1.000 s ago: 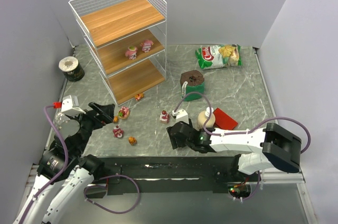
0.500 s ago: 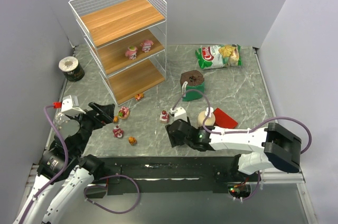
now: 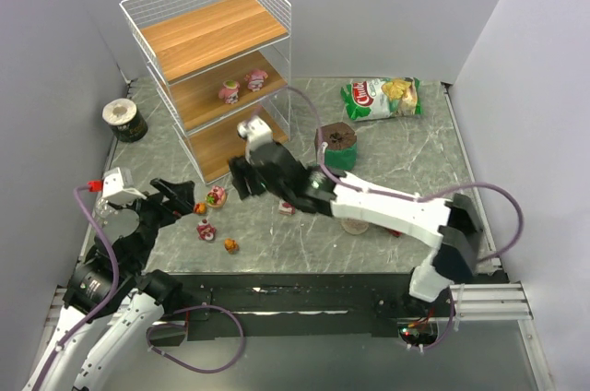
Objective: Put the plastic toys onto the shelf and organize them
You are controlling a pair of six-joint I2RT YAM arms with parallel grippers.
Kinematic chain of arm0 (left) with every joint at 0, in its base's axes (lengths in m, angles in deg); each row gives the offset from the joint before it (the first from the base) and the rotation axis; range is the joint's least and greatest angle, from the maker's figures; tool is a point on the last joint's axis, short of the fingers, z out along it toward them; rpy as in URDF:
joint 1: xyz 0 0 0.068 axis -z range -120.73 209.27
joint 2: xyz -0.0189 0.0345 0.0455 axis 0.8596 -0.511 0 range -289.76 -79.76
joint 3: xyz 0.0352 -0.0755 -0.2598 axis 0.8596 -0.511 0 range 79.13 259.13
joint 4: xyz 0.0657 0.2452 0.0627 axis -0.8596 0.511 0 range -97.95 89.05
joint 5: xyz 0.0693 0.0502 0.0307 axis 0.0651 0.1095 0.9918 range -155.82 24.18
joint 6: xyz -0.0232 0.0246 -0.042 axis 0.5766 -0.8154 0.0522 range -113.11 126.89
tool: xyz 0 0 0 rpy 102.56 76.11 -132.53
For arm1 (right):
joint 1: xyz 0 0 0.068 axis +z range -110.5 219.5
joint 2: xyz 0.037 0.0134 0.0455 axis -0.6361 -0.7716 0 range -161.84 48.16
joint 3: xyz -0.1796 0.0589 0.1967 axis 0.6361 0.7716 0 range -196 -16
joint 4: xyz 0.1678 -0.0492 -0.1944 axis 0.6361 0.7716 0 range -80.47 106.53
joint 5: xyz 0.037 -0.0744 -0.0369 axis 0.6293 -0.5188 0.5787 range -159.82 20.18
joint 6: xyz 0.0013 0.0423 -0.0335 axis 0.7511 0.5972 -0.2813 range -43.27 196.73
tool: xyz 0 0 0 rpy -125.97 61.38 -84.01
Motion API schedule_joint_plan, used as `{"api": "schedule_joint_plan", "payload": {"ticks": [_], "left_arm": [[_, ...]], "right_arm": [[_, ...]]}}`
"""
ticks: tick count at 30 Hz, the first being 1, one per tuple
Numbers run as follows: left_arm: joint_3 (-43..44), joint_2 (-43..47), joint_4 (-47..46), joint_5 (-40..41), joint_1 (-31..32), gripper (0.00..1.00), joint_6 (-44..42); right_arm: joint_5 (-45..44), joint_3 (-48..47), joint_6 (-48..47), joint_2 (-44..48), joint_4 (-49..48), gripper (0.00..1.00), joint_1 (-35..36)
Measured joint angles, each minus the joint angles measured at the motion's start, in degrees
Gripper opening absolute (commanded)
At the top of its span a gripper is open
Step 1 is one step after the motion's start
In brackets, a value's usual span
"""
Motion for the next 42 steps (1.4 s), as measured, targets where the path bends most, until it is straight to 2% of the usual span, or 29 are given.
{"api": "schedule_joint_plan", "payload": {"ticks": [6, 12, 19, 30, 42], "left_arm": [[1.7, 0.1, 2.9, 7.4, 0.0, 0.96, 1.7], [1.7, 2.3, 5.9, 13.0, 0.0, 0.97, 4.7], [1.7, 5.2, 7.5, 16.6, 0.0, 0.96, 6.8], [1.7, 4.4, 7.5, 16.8, 0.0, 0.97, 6.8], [1.7, 3.9, 7.5, 16.8, 0.0, 0.96, 6.6]], "right_arm": [[3.4, -20.0, -5.4, -13.1, 1.8, 0.07, -3.7], [5.3, -29.1, -9.0, -20.0, 1.7, 0.08, -5.9], [6.3, -31.0, -11.9, -21.3, 0.0, 0.09, -6.7], [7.0, -38.5, -13.7, -26.4, -1.8, 0.10, -7.1], [6.9, -38.8, -14.8, -28.4, -5.4, 0.11, -7.3]]}}
